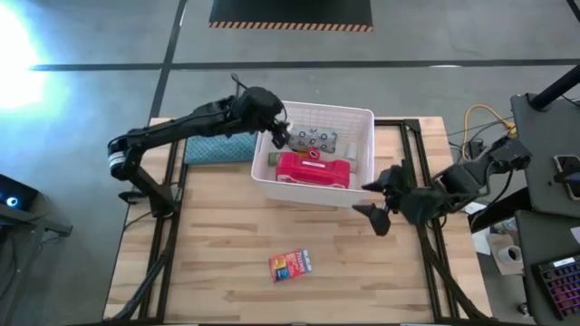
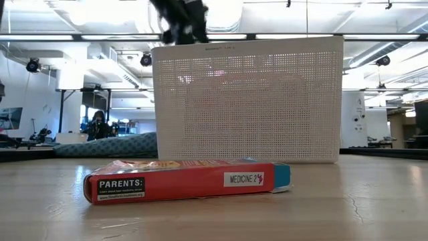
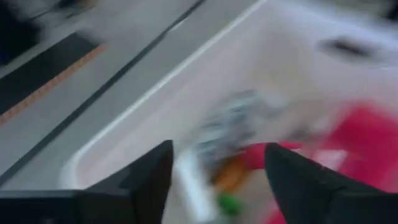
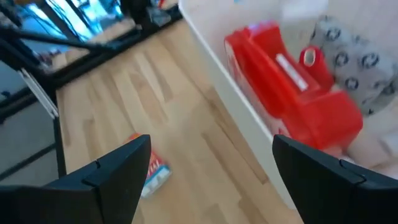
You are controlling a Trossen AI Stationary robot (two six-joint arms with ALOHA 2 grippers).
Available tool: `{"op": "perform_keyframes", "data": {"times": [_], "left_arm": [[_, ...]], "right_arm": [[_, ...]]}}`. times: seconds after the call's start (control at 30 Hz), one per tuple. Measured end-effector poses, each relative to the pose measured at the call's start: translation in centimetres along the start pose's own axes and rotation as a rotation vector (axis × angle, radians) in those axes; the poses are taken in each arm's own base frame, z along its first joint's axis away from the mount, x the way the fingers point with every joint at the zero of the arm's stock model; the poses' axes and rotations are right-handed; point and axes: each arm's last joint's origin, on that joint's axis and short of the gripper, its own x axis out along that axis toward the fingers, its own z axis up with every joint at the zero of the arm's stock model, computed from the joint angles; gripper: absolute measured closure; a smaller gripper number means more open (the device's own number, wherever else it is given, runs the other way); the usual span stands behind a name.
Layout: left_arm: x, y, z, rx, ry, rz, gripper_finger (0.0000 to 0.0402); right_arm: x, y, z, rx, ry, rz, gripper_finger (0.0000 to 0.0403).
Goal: Pick & place medical supplies in basket/bin
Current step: Put the white rolled gauze into the white bin, then put the red pill box into the white bin
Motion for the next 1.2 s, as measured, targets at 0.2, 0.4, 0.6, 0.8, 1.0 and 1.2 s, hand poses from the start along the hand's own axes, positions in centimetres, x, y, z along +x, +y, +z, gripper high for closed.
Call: {"op": "perform_keyframes", "data": {"times": [0.2,0.4,0.6,0.8,1.0,1.2], "left_arm": [[-7.2,-5.2,-0.2,0.028,-0.066,-0.269,0.0123],[-12.6,-12.7,-7.0,0.085,0.166,-0.518,0.0129],[-13.9,-19.2,-16.3,-0.029,0.253,-0.534,0.0132],[-11.9,-22.4,-22.5,-0.332,0.292,-0.581,0.0133],[-9.8,-25.0,-25.7,-0.371,0.323,-0.577,0.0133],[-7.6,-28.8,-27.4,-0.327,0.394,-0.557,0.0133]], "right_arm": [[1.3,1.4,-1.6,-0.061,0.068,-0.027,0.0078],[4.0,3.1,-3.4,-0.317,0.213,-0.013,0.0078],[7.9,4.9,-6.2,-0.594,0.380,-0.009,0.0078],[12.1,6.8,-8.2,-0.668,0.470,0.101,0.0078],[17.1,7.5,-8.8,-0.564,0.590,0.295,0.0078],[19.5,8.3,-9.0,-0.638,0.495,0.378,0.0078]]}}
